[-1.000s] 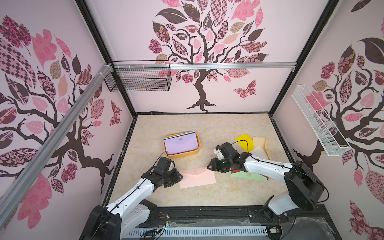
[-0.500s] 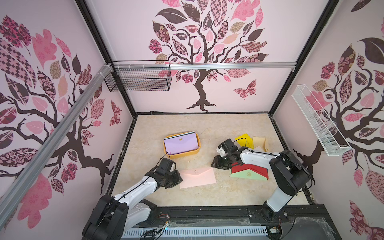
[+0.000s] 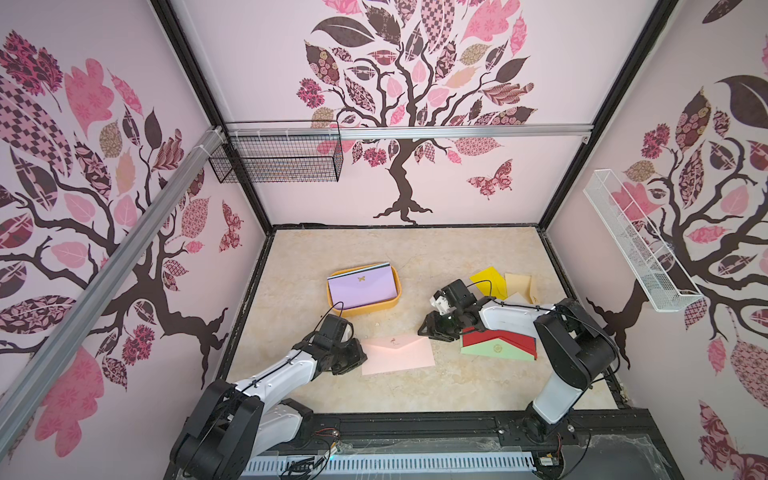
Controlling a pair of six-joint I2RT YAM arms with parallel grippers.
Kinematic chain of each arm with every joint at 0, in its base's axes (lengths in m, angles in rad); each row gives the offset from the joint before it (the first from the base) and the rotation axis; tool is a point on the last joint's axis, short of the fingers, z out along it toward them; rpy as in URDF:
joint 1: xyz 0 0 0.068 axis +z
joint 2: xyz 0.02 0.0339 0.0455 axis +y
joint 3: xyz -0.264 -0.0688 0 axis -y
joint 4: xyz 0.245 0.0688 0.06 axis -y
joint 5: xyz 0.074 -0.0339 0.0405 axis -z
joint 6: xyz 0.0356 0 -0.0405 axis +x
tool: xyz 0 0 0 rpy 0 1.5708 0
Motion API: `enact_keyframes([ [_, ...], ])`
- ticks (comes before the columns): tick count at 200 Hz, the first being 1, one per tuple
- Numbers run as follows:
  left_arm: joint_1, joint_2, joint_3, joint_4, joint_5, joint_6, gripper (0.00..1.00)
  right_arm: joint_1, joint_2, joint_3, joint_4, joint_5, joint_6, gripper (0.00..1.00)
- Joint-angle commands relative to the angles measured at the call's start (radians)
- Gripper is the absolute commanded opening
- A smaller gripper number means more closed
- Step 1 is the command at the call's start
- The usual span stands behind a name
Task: Put the sealed envelopes into the storage box
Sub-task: Pick up the envelope from the center of the board.
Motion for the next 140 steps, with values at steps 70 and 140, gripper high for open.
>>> enact_keyframes([
  [70, -0.007, -0.004, -0.044, -0.065, -0.059, 0.018, 0.13, 0.014, -0.148, -0.043, -0.103, 0.042, 0.0, 0.52],
  [140, -0.007, 0.008, -0.044, -0.062, -0.057, 0.022, 0.12, 0.034, -0.186, -0.158, -0.15, 0.13, -0.017, 0.51],
])
